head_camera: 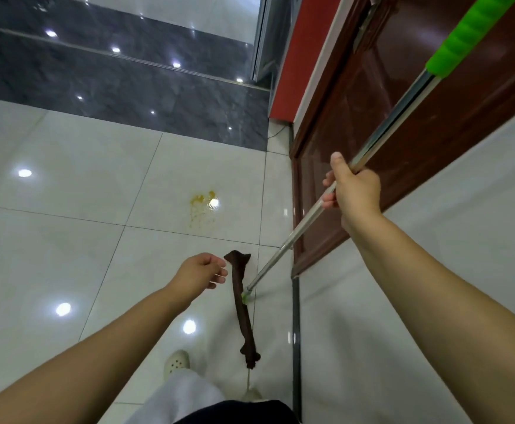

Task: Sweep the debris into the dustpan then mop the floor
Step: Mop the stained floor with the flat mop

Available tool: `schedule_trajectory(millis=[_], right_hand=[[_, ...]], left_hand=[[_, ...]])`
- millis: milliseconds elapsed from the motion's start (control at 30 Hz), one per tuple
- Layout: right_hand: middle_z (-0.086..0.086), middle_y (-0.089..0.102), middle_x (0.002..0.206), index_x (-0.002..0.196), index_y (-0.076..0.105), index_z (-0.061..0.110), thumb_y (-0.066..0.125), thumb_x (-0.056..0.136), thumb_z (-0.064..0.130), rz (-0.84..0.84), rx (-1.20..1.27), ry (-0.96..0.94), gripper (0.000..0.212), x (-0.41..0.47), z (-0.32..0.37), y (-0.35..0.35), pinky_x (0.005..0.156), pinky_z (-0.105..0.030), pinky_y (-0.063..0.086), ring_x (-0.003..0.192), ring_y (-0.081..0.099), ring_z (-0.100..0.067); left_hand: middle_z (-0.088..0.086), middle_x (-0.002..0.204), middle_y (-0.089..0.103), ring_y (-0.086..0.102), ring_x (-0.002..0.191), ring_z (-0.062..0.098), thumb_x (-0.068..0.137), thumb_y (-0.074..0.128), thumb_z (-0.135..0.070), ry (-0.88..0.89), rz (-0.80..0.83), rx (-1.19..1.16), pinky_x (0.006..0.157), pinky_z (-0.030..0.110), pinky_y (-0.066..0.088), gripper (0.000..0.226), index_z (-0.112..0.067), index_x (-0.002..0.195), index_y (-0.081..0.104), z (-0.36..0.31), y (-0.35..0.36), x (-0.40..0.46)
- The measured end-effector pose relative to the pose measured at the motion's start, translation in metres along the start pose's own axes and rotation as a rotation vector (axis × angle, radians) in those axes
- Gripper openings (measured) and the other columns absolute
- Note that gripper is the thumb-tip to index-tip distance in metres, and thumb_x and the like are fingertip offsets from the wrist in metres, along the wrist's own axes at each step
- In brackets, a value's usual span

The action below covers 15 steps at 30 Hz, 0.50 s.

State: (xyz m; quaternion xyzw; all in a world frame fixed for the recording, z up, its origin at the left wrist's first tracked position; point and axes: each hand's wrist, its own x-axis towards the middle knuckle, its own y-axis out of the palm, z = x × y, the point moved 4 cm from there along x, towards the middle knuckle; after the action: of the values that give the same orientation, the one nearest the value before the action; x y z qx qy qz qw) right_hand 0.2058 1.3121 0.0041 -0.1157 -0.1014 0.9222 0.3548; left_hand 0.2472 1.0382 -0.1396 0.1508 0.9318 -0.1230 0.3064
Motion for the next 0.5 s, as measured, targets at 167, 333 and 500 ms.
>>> schedule_trajectory(millis=[167, 333, 500], right_hand=[[-0.001, 0.063, 0.061, 0.068, 0.061, 0.014, 0.06, 0.087, 0.046, 0.023, -0.003, -0.093, 0.036, 0.001, 0.054, 0.05, 0.042, -0.023, 0.049, 0.035, 0.054, -0.011], [-0.004, 0.066, 0.066, 0.072, 0.061, 0.013, 0.056, 0.091, 0.041, 0.061, -0.045, -0.222, 0.034, -0.001, 0.105, 0.099, 0.04, -0.021, 0.048, 0.035, 0.054, -0.011], [-0.005, 0.066, 0.068, 0.075, 0.063, 0.008, 0.054, 0.087, 0.031, 0.184, -0.079, -0.291, 0.027, -0.004, 0.128, 0.153, 0.042, -0.024, 0.049, 0.035, 0.053, -0.013]], left_hand=[[0.014, 0.095, 0.068, 0.064, 0.081, 0.022, 0.096, 0.042, -0.007, -0.031, -0.077, -0.048, 0.069, 0.026, 0.05, 0.021, -0.004, 0.101, 0.063, 0.007, -0.048, 0.015], [0.016, 0.095, 0.067, 0.063, 0.082, 0.023, 0.096, 0.043, -0.007, -0.075, -0.124, -0.086, 0.068, 0.026, 0.049, 0.021, -0.002, 0.101, 0.062, 0.017, -0.087, 0.022], [0.016, 0.093, 0.067, 0.063, 0.079, 0.022, 0.095, 0.044, -0.007, -0.091, -0.153, -0.108, 0.066, 0.024, 0.048, 0.02, -0.001, 0.101, 0.062, 0.026, -0.12, 0.028]])
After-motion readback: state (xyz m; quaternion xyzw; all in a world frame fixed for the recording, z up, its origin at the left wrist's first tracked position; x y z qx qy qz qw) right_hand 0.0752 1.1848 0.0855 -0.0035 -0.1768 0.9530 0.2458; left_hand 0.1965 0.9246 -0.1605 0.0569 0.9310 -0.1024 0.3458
